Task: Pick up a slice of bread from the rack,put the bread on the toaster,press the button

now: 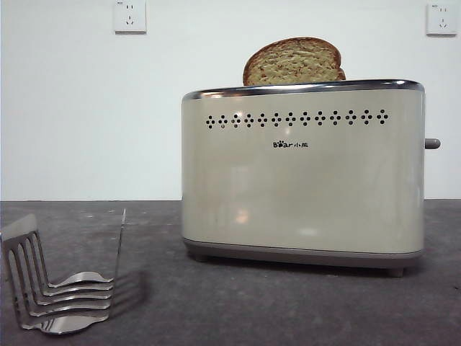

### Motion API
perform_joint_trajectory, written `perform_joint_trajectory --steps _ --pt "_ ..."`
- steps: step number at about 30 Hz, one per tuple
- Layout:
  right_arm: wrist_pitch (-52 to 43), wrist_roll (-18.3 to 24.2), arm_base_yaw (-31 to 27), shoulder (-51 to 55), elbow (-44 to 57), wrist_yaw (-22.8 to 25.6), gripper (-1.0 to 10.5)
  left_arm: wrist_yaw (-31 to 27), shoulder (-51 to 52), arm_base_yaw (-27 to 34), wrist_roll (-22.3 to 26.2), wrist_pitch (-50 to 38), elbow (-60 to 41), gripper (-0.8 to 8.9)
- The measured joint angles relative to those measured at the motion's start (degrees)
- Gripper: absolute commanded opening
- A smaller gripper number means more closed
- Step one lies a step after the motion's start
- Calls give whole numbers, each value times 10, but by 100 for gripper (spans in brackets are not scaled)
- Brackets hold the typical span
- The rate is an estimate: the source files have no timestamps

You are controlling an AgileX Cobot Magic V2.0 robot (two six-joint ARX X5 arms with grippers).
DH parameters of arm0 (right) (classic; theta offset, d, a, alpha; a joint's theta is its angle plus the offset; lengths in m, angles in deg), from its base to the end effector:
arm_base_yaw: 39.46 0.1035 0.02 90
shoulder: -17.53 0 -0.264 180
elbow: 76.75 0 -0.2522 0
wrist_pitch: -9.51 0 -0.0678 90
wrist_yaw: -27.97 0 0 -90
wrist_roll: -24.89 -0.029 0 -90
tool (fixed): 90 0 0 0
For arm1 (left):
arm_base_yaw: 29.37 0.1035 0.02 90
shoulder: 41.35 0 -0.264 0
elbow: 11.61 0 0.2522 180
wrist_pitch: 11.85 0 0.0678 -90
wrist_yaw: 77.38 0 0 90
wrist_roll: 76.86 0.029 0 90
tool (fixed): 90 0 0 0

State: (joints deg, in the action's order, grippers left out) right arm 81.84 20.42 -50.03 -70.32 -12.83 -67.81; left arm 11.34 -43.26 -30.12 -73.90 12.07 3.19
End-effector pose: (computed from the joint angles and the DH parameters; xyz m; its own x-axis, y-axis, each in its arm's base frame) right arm 0.2971 -0.0525 0.4193 0.7208 -0.0321 -0.6924 0.1644 0.9783 0.1258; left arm 0.0970 -0.0006 0.1500 0.9815 0.0095 -0.1913 0.0011 0.9985 0.0550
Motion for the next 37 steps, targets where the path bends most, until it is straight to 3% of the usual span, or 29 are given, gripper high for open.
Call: perform_joint_trajectory --steps 9,12,17,22,26,29,33,37 --pt "-7 0 0 -1 0 0 0 0 -18 0 0 0 0 -3" --pt "-7 0 -9 6 1 26 0 0 -23 0 0 0 0 -3" --pt "-66 0 -2 99 62 51 0 0 -28 0 0 0 0 -3" --pt "-282 0 11 282 245 50 0 0 -33 0 0 0 0 -3" --pt "-511 0 9 435 467 80 0 0 -37 0 0 0 0 -3" --pt "-627 0 10 543 635 84 0 0 -37 0 0 0 0 -3" --pt "-673 9 22 660 815 92 0 0 -37 0 0 0 0 -3" --pt "-670 33 30 711 913 88 0 0 -37 0 0 0 0 -3"
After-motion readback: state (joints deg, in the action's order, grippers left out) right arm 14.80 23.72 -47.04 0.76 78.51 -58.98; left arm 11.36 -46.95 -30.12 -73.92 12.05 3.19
